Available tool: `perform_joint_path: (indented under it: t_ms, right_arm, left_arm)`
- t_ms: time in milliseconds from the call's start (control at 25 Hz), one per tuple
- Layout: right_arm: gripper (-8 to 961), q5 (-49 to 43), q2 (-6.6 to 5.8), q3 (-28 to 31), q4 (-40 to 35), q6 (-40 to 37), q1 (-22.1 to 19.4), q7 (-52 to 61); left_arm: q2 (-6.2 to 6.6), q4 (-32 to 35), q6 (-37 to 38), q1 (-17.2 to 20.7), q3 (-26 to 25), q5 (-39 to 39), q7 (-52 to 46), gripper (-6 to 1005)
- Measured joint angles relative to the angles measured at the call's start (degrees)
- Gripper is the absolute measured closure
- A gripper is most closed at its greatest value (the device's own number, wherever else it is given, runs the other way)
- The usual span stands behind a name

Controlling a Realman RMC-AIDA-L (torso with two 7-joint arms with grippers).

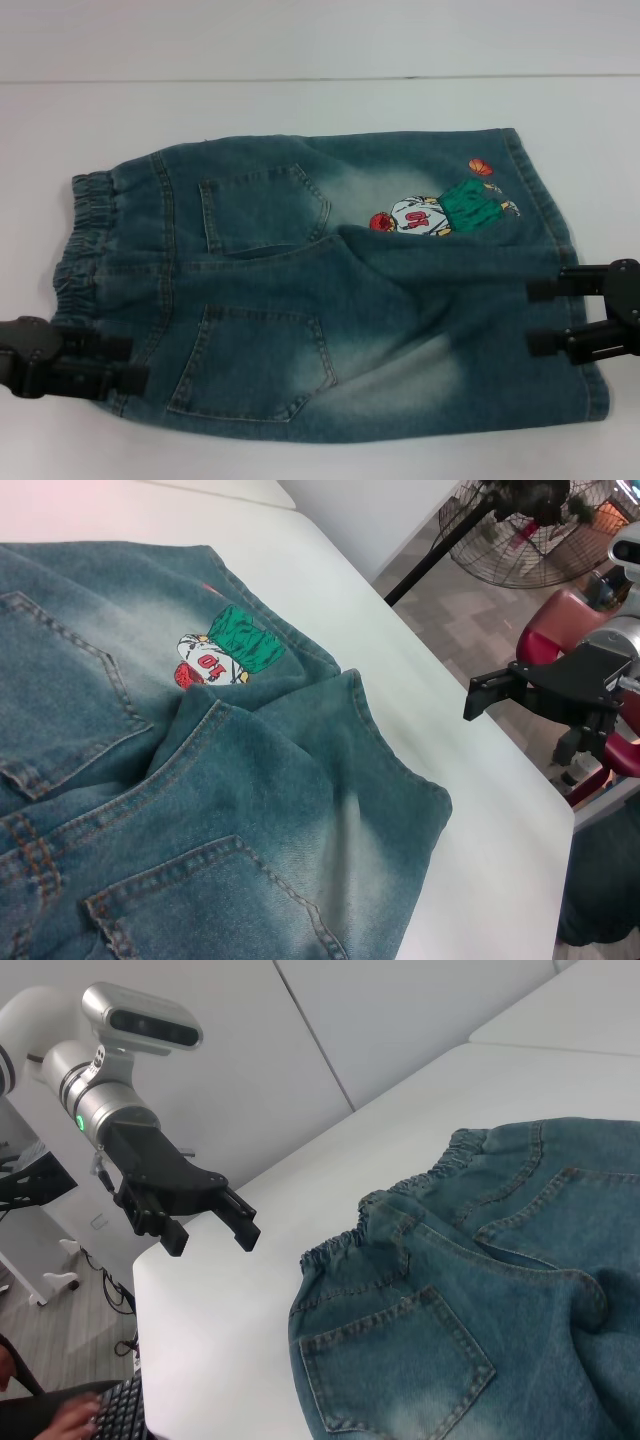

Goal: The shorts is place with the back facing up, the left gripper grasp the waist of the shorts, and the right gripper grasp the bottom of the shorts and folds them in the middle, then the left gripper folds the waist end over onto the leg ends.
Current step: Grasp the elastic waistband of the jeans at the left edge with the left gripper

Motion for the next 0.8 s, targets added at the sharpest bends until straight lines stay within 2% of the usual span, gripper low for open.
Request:
perform_joint_path:
  t_ms: [480, 680, 800]
  right_arm:
    - [8, -0.5, 0.06, -0.1, 0.0, 0.6, 0.3, 0.4]
    - [8, -0.5, 0.09, -0.2, 0.0, 0.8, 0.5, 0.4]
    - [8, -0.5, 0.09, -0.3, 0.0, 0.9, 0.7, 0.5]
  left_arm:
    - [0.27, 0.1, -1.1, -0.1, -0.2, 0.2, -2.8, 208]
    - [2.12, 1.9, -3.6, -2.0, -1.5, 0.9, -15.7, 209]
    - [3.14, 3.4, -6.2, -3.7, -1.7, 4.2, -24.1, 209]
